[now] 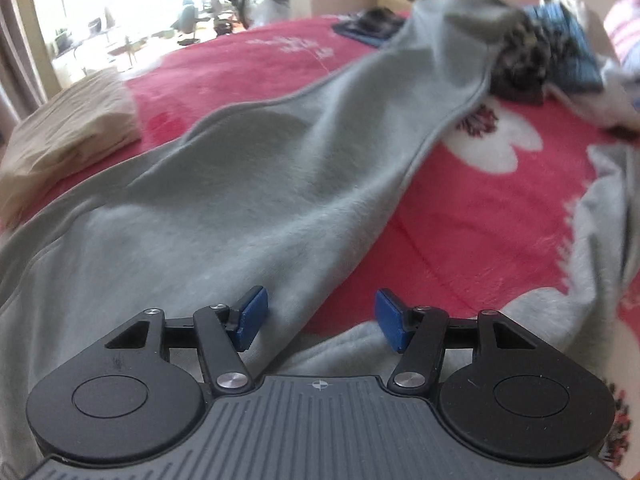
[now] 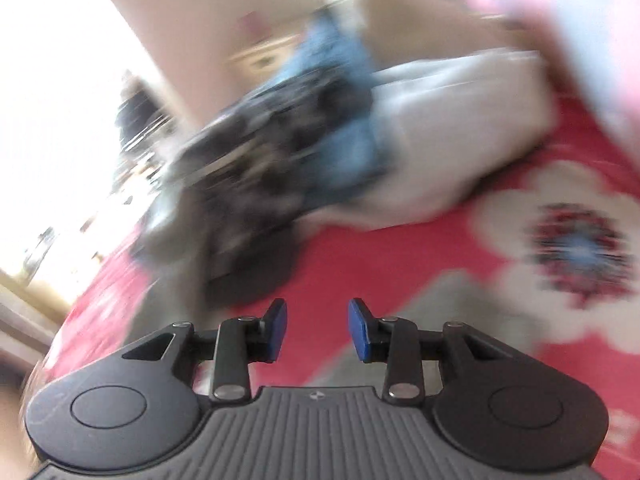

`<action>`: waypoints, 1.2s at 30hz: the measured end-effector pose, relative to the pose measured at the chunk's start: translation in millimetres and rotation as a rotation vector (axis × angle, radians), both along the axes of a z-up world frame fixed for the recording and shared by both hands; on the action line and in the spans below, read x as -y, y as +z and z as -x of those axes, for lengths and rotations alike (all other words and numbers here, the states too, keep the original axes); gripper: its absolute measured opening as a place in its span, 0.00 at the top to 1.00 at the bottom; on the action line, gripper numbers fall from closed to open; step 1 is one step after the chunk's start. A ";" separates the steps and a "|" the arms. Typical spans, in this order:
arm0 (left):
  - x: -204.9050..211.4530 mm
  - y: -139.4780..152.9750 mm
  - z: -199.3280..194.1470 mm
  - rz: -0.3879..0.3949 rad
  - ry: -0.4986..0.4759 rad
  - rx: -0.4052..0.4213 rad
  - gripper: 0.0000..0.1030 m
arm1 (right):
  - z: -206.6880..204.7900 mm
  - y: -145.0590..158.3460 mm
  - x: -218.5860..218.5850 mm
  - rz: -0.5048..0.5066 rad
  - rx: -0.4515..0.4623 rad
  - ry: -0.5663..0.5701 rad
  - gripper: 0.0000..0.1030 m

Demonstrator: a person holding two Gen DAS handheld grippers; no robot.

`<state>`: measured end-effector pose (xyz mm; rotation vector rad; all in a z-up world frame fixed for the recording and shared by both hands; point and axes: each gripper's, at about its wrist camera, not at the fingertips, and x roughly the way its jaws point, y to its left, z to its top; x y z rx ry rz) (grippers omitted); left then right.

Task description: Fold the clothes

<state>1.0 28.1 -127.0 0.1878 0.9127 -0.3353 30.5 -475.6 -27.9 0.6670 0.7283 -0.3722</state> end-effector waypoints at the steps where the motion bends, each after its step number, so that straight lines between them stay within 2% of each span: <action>1: 0.6 -1.4 -2.1 -0.003 0.004 0.001 0.45 | -15.5 -1.8 -10.5 -0.010 0.009 0.048 0.64; 2: 1.2 -2.8 -4.3 -0.006 0.007 0.003 0.48 | -31.0 -3.5 -21.0 -0.021 0.017 0.096 0.64; 5: 3.1 -7.0 -10.7 -0.014 0.018 0.007 0.58 | -68.6 -12.1 -28.2 -0.049 0.049 0.112 0.64; 11: 2.2 -11.1 -17.5 0.010 0.022 -0.010 0.58 | -143.6 -29.3 -42.7 -0.104 0.113 0.143 0.63; 12: 2.0 -12.1 -17.7 0.011 0.021 -0.010 0.58 | -152.3 -28.5 -38.1 -0.087 0.123 0.120 0.63; 13: 1.9 -13.0 -17.9 0.012 0.019 -0.010 0.58 | -159.8 -26.8 -34.4 -0.056 0.134 0.090 0.63; 27: 1.2 -19.9 -20.9 0.028 0.015 -0.003 0.57 | -190.6 8.0 -80.7 0.729 0.065 0.619 0.66; 30: 1.7 -20.1 -21.2 0.026 0.016 -0.004 0.56 | -202.1 2.9 -79.4 0.839 -0.003 0.717 0.66; 36: 2.7 -20.4 -21.8 0.022 0.016 -0.006 0.56 | -217.7 9.7 -71.8 0.738 -0.072 0.790 0.66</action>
